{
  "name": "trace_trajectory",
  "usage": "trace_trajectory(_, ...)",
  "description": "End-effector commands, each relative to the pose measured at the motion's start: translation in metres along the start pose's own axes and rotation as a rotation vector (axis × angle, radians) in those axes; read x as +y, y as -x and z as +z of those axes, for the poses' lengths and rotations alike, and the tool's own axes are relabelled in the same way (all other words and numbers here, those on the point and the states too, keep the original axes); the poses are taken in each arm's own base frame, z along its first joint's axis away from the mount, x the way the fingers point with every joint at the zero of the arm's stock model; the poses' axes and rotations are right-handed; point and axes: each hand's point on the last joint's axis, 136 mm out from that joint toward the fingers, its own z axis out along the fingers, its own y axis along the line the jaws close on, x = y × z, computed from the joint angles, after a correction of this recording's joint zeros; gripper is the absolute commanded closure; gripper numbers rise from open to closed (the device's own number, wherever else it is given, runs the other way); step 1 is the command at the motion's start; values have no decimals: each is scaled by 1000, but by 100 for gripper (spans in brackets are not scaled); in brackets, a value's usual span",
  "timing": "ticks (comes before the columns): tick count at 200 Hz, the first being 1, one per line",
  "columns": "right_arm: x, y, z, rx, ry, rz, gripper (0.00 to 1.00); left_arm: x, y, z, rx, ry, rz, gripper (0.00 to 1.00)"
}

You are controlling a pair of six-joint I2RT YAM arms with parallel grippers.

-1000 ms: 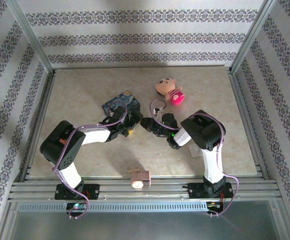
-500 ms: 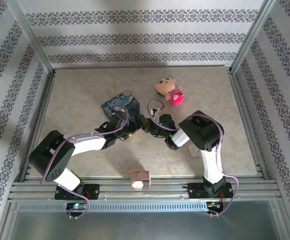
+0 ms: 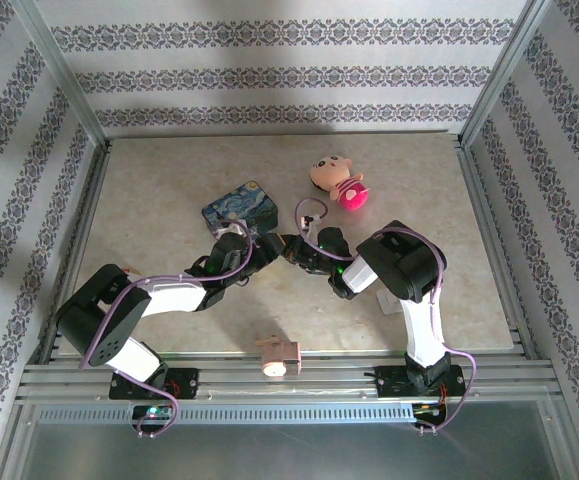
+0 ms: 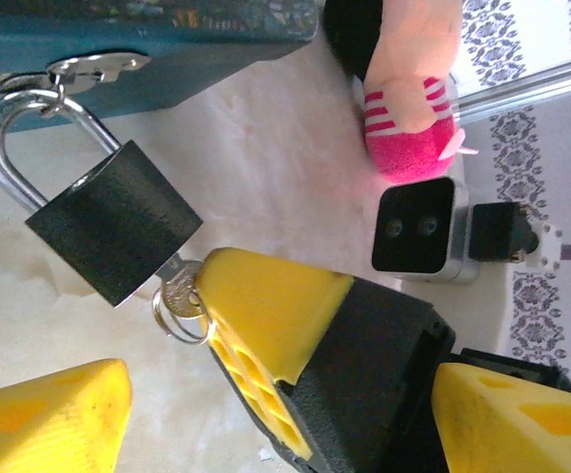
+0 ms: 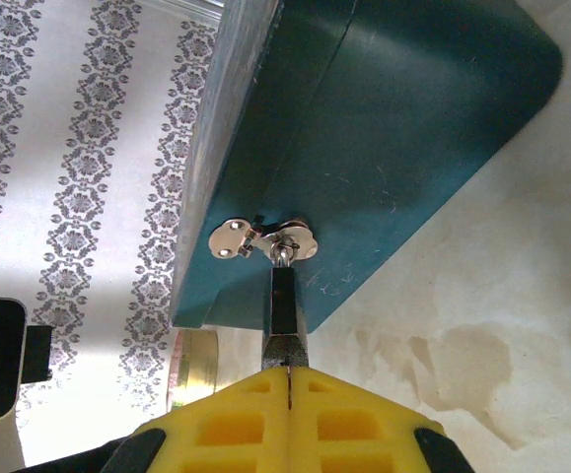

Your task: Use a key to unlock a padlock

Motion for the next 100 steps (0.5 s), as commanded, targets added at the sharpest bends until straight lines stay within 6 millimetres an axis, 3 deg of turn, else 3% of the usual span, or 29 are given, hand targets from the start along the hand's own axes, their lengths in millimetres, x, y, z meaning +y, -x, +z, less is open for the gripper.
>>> trace_trajectory(1,19,8,5,-25,73,-23,100,-12,5,1,-41,-41,42,28)
trace_trajectory(56,21,8,5,-23,79,-17,100,11,2,2,-53,16,-5,40)
trace_trajectory(100,20,7,4,-24,77,-14,100,23,9,-9,-100,67,-40,37)
